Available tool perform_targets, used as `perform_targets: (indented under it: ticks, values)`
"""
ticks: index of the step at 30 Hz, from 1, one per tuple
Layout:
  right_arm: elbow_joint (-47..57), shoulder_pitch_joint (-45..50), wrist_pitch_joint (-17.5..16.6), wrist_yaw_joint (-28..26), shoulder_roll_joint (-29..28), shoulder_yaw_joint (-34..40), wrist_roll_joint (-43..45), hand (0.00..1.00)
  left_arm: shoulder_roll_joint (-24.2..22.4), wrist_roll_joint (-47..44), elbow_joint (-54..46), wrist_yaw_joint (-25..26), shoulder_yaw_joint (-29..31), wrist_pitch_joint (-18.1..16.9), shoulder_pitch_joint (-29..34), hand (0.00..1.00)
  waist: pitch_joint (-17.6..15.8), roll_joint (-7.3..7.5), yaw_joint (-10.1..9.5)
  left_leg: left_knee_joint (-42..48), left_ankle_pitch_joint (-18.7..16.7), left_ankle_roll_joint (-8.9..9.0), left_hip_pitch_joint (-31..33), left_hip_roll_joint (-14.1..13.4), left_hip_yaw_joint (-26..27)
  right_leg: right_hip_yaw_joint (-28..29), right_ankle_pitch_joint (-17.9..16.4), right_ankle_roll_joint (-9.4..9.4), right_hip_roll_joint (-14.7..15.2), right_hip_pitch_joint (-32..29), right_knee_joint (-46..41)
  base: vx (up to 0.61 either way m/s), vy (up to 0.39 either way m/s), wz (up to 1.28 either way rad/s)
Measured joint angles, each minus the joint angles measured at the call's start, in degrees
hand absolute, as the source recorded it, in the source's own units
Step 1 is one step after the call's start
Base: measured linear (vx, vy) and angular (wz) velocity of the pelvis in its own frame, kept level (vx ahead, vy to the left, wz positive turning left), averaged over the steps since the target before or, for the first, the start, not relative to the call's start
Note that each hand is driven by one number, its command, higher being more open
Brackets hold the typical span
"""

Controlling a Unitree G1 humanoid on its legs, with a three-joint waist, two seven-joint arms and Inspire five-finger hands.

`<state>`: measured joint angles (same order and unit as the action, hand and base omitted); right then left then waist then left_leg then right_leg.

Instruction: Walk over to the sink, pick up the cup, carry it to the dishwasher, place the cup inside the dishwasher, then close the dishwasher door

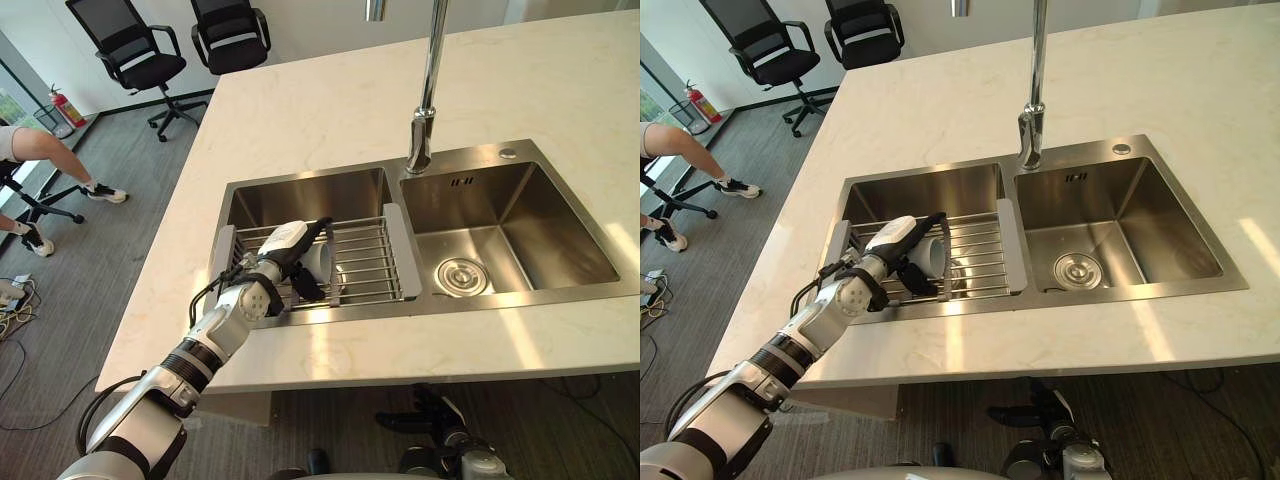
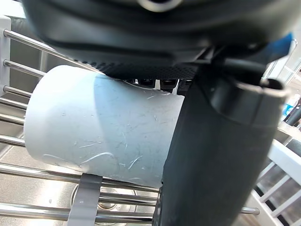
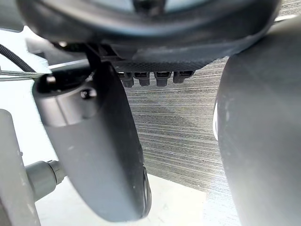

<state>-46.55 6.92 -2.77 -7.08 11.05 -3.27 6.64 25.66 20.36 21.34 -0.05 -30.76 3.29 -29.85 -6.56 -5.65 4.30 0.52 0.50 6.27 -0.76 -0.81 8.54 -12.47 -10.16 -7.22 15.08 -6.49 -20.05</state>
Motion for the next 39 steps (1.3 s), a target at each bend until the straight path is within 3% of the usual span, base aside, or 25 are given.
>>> perform_targets:
  ticks: [19,28,39]
  values:
    - [-0.56,-0.02,0.17,-0.52,0.21,-1.97,0.12,1.0,0.38,1.12,-1.39,3.48,0.53,-1.09,2.91,1.0,-0.02,0.47,-0.19,0.05,0.32,-0.47,-0.27,-0.49,-1.01,-1.93,0.08,0.09,-0.45,1.78,1.03,0.0,0.0,0.03]
    - [-0.58,0.61,0.13,-0.5,0.26,-2.01,0.13,1.0,1.16,1.79,-10.3,3.96,0.54,-0.75,5.57,1.0,0.29,0.86,-1.94,-0.03,1.21,-1.74,0.21,-0.49,-0.91,-2.14,-0.11,0.42,-0.56,1.46,0.73,0.0,-0.001,0.01]
    - [-1.59,1.71,0.15,-0.51,-0.14,-2.19,0.66,1.0,1.15,4.0,-12.11,3.94,0.71,0.7,6.36,1.0,3.26,1.64,-2.6,-1.42,2.16,-2.86,0.18,-0.63,-1.13,-2.46,-0.23,0.71,-0.81,0.57,0.25,-0.01,0.001,0.01]
